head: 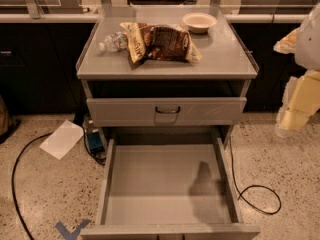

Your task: Close middle drawer

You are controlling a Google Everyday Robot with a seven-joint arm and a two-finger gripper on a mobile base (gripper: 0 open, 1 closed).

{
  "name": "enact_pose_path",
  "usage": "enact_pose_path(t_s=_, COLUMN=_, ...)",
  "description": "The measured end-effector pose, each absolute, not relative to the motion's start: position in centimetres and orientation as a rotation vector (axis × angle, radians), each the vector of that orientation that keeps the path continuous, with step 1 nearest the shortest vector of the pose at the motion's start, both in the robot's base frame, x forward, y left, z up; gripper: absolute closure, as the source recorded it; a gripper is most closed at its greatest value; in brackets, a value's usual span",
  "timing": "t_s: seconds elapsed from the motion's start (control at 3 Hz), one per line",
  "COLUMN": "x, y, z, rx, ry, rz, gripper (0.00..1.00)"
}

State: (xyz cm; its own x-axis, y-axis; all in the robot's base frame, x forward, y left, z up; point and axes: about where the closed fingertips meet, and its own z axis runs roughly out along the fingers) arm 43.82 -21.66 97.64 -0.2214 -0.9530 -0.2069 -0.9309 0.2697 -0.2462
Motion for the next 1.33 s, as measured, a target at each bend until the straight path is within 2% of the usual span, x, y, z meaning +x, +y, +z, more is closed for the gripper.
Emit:
enact_pose_path(t_s=0.33, x=43.8, y=-21.7, z=97.6, rx=-1.724, ry=2.231, rz=-0.099, gripper=0.00)
enact_pose_path(t_s=0.67, x=43.8, y=-21.7, z=97.6, rx=-1.724, ry=2.231, rz=-0.099, gripper=0.19)
enact_pose_path(t_s=1.33, x=42.4, y=-21.8, z=95.1, rx=-1.739, ry=2.208, rz=-0.113, gripper=0.65)
